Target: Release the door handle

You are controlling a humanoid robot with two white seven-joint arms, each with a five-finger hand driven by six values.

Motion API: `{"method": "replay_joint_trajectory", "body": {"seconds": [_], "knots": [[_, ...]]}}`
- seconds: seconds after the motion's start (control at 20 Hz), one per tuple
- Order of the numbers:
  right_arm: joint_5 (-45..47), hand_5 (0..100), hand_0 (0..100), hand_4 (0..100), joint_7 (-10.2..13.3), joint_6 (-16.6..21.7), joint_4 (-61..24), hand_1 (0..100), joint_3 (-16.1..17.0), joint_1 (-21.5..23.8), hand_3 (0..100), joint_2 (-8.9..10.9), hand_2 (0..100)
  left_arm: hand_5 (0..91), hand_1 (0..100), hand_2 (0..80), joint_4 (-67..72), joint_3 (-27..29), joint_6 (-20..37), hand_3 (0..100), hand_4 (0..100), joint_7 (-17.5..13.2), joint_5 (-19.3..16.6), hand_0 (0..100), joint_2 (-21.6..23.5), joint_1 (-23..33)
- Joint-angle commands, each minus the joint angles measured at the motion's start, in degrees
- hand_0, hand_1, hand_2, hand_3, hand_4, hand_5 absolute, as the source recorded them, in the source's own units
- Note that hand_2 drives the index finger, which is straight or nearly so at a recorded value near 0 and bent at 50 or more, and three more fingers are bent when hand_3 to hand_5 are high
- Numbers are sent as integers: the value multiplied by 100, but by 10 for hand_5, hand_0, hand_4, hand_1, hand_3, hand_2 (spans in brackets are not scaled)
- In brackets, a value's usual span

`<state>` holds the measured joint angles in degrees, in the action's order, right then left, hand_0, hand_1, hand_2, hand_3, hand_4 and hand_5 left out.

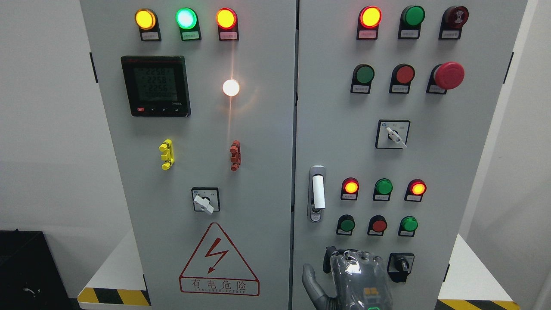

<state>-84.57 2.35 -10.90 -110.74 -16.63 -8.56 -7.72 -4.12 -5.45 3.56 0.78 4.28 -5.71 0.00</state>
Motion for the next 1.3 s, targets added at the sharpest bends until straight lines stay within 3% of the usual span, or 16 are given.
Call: {"method": "replay_joint_trajectory", "body": {"seconds": [0.0,0.15,0.55,0.7,1.25], "knots": [[-7,977,455,1000,-41,-9,-255,274,19,-6,1000,7,949,0,556,0,-1,0,5,0,0,1,-6,120,0,97],[-7,991,419,1000,-182,-9,-246,271,19,-85,1000,7,968,0,556,0,-1,0,5,0,0,1,2,120,0,97],[-42,994,378,1000,-217,-18,-62,274,1,-550,1000,16,973,0,556,0,-1,0,5,0,0,1,2,120,0,97],[-60,993,375,1000,-445,-26,52,274,1,-726,1000,16,967,0,556,0,-1,0,5,0,0,1,-6,120,0,97],[-69,971,351,1000,-419,-97,290,270,72,-1095,1000,34,951,0,556,0,-1,0,5,0,0,1,-6,120,0,97]]}}
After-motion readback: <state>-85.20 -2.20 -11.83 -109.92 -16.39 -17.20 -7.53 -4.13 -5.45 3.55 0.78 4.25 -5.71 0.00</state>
